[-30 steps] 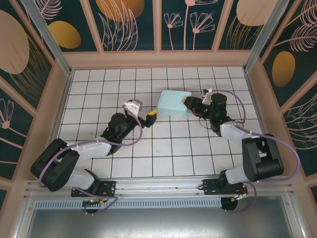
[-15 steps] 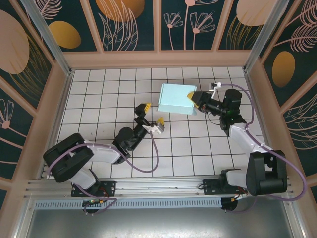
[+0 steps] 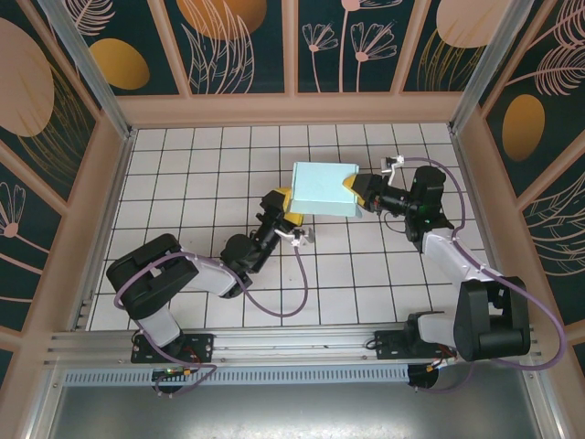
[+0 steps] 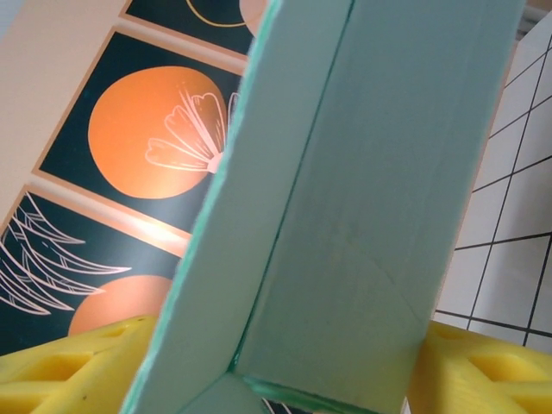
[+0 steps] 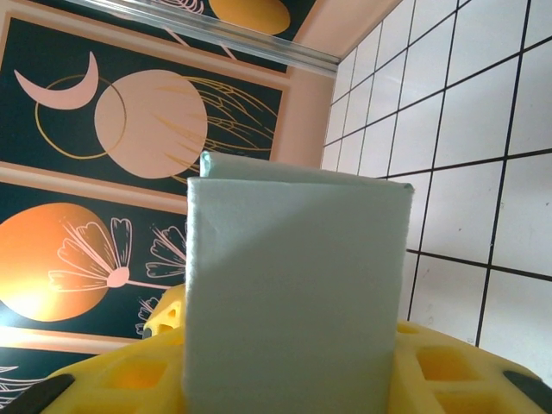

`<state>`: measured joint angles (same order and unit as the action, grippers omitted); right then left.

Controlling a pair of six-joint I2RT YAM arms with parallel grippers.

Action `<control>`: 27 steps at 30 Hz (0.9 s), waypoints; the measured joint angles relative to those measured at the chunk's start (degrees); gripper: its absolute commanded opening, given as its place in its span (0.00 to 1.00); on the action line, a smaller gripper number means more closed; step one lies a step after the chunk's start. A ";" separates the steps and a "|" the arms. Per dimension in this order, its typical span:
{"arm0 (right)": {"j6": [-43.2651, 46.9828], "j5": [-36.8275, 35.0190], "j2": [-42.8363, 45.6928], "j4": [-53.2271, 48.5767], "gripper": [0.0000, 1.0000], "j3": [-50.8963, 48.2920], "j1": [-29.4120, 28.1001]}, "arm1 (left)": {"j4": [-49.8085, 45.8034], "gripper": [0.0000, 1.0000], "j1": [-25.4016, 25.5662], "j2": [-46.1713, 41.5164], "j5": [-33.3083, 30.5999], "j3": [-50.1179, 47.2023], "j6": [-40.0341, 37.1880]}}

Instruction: Fold the paper box

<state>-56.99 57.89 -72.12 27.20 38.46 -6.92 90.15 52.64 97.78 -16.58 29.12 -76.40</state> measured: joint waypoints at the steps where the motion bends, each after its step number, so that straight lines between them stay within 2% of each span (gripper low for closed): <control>1: -0.26 0.09 0.00 0.00 0.35 -0.02 -0.04 | -0.02 0.61 0.04 0.02 0.07 0.11 -0.24; 5: -0.57 0.02 0.00 0.44 0.36 -0.17 -0.09 | 0.02 0.46 0.24 1.42 0.24 0.39 -0.66; 12: -0.57 -0.76 -0.02 0.37 0.37 -0.37 -0.11 | -0.46 0.29 0.24 1.53 0.00 0.35 -1.33; 13: -0.57 -0.79 -0.02 0.37 0.40 -0.37 -0.15 | -0.48 0.27 0.24 1.53 0.00 0.35 -1.27; 15: -0.50 -1.03 -0.02 0.17 0.50 -0.37 -0.22 | -0.74 0.26 0.24 1.49 -0.02 0.26 -0.90; 16: -0.33 -1.27 -0.02 -0.13 0.59 -0.37 -0.28 | -1.27 0.26 0.24 1.33 -0.04 0.24 -0.35; 18: 0.92 -2.14 -0.02 -1.20 0.73 -0.37 -0.52 | -3.28 0.20 0.33 0.61 -0.13 0.33 1.64; 20: 3.13 -3.80 0.11 -2.99 0.80 -0.31 -0.72 | -6.34 0.16 0.50 -0.79 -0.85 0.66 4.81; 27: 13.22 -14.27 6.69 -12.72 0.81 -0.26 1.81 | -22.49 0.15 0.52 -7.19 -2.38 0.76 19.74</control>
<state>-43.77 43.62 -65.43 14.48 38.20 -5.10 67.66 53.17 90.59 -18.96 29.89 -56.66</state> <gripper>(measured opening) 0.816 0.374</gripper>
